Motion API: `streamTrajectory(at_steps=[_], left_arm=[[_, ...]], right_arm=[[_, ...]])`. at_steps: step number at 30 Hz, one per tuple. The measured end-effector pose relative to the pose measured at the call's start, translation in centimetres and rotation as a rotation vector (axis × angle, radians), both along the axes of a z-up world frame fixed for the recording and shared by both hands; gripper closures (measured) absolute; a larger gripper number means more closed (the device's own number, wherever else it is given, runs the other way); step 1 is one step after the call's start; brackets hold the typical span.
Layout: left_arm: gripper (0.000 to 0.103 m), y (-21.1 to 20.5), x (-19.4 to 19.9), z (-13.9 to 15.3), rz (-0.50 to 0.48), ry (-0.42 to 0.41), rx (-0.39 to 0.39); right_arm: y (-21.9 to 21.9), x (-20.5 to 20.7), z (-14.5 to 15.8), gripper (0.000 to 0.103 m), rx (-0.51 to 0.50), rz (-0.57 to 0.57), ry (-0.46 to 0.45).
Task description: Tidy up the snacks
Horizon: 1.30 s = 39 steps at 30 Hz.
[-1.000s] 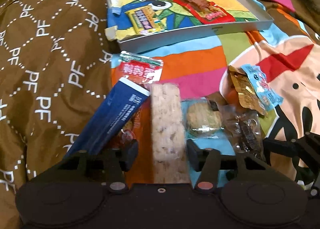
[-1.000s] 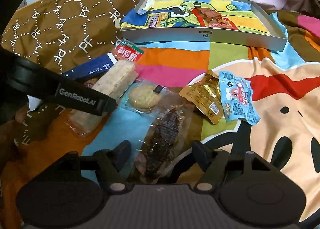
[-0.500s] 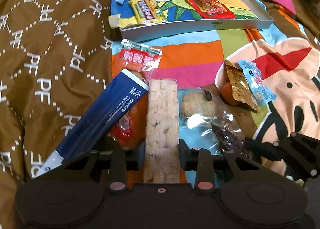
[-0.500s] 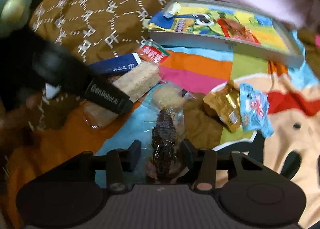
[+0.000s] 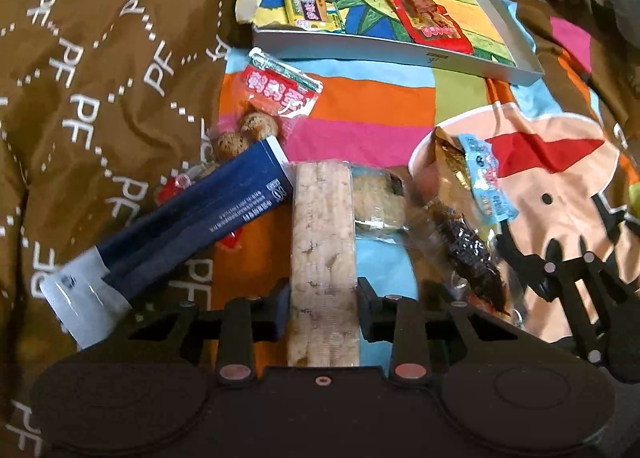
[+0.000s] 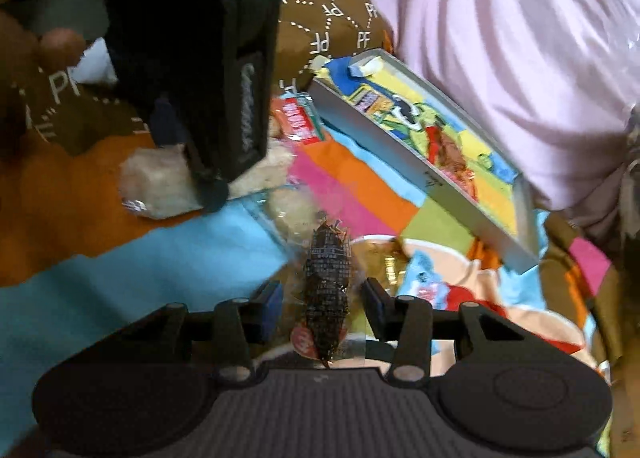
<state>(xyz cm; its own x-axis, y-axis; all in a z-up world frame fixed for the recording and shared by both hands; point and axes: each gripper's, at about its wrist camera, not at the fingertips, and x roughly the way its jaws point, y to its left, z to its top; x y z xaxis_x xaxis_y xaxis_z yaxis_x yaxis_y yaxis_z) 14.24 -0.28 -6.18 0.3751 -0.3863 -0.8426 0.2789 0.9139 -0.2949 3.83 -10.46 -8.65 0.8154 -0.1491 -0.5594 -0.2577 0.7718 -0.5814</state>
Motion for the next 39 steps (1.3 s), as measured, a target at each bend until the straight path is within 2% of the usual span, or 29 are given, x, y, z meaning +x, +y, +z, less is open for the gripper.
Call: streamTrajectory(at_steps=[5,15,21,29,33,36,39], left_arm=[[0.068,0.4,-0.5,0.4,0.001,0.038,-0.082],[0.068,0.5,-1.9,2.2,0.01,-0.058,-0.168],[0.068,0.4,-1.8,2.0,0.008,-0.044,-0.183],[0.068,1.3,-1.9,2.5,0.043,-0.041,-0.265],[0.068,1.7,-2.3,3.7,0.1,-0.144,-0.252],[0.068,1.7,-2.6,4.8,0.154,-0.283,-0.189],[0.068,1.9,-1.8,5.3,0.222,-0.347,-0.206]], right_arm=[[-0.6,0.1,0.8,0.057,0.009,-0.016,-0.032],[-1.2,0.1,1.8,0.057,-0.014,-0.03,-0.101],[-1.4,0.5,1.8,0.057,-0.006,-0.047,-0.106],[-1.9,0.6,2.6,0.057,-0.01,-0.063,-0.151],[-2.2,0.7,3.5,0.057,0.0,-0.064,-0.175],[-1.7,0.9,4.1,0.057,-0.047,0.012,-0.192],[-0.9,1.2,4.7,0.056,-0.113,0.109,-0.217]])
